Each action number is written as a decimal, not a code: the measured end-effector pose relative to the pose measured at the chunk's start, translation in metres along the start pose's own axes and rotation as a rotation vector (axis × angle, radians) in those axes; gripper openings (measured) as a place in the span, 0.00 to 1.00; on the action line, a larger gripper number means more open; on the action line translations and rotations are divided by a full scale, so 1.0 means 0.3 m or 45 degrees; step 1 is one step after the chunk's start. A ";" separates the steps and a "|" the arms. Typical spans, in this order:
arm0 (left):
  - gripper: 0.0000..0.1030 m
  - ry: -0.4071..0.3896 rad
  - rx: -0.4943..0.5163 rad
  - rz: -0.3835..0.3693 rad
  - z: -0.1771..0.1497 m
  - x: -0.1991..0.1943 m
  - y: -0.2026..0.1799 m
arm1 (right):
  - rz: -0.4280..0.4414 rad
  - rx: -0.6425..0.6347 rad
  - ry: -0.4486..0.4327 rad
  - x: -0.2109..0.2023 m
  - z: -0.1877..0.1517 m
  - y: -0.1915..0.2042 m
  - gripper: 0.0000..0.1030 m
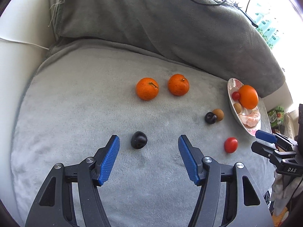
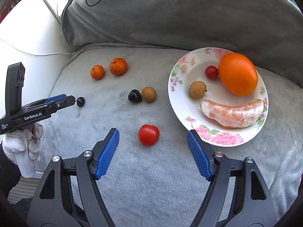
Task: Organize fruits
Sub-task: 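Grasp the dark plum with the left gripper while the right gripper grasps the cherry tomato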
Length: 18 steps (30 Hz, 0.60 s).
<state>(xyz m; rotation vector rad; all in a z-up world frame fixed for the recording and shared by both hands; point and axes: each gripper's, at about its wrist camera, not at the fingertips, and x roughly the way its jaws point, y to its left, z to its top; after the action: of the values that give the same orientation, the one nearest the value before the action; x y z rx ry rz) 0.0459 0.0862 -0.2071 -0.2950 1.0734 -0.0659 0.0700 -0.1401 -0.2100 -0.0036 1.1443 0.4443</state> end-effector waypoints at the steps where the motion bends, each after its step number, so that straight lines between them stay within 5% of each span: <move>1: 0.60 0.001 0.000 0.002 -0.003 0.000 0.002 | 0.001 -0.008 0.001 0.003 0.005 0.008 0.74; 18: 0.42 0.036 0.005 -0.028 -0.021 0.063 0.042 | -0.014 -0.021 0.094 0.101 0.009 0.050 0.54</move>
<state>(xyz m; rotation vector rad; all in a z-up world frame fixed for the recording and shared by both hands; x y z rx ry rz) 0.0484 0.0933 -0.2295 -0.3032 1.0982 -0.0922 0.0775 -0.1156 -0.2320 -0.0409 1.2124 0.4470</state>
